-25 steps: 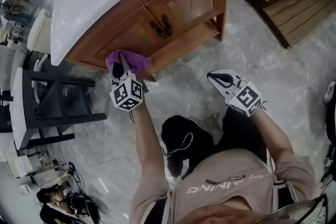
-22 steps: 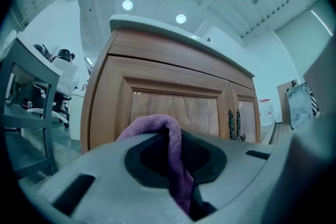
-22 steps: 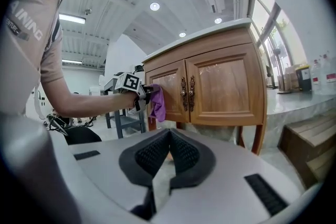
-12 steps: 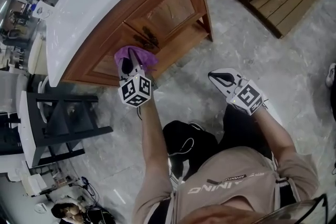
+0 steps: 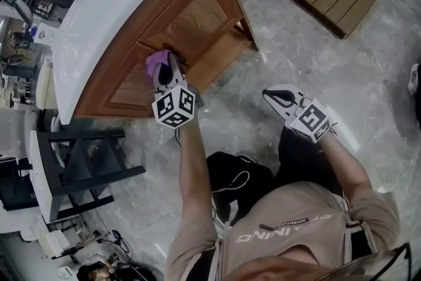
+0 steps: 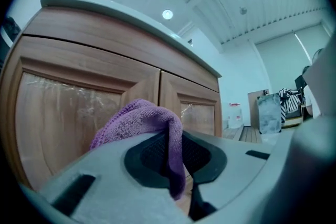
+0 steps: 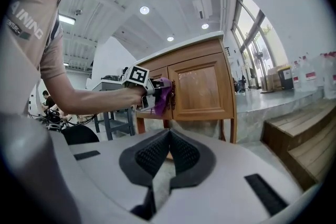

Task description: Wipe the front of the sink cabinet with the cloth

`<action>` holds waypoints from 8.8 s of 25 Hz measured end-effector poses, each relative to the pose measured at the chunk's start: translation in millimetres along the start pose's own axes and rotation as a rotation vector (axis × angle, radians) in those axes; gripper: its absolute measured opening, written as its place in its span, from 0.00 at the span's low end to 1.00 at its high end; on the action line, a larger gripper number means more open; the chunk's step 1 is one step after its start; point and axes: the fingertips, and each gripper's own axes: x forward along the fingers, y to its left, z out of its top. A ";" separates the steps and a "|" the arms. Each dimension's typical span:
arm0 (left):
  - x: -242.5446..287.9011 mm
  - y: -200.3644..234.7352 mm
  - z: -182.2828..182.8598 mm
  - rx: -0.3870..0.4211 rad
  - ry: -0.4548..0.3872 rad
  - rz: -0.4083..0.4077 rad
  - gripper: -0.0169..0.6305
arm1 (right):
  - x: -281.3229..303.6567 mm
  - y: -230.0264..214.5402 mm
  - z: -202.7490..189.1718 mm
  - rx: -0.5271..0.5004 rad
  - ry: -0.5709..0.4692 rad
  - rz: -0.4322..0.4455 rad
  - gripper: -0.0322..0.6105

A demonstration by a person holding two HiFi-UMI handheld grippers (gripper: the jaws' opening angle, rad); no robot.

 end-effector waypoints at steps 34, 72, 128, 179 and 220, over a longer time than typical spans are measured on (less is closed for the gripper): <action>130.8 -153.9 -45.4 -0.011 0.166 -0.319 0.08 | -58.3 -46.7 -20.4 0.045 0.021 -0.164 0.07; -99.7 35.1 -47.4 0.012 0.150 -0.031 0.08 | 2.9 17.5 -25.1 0.084 0.018 0.123 0.07; -2.2 10.3 -85.5 0.090 0.151 -0.008 0.08 | 23.5 16.4 26.3 0.017 -0.050 0.101 0.07; 114.6 -253.1 -94.6 -0.029 0.124 -0.585 0.08 | -48.1 -71.8 51.1 -0.018 -0.062 -0.217 0.07; -201.9 86.2 -49.2 -0.131 0.281 0.087 0.08 | 167.5 91.4 100.3 -0.006 0.050 0.255 0.07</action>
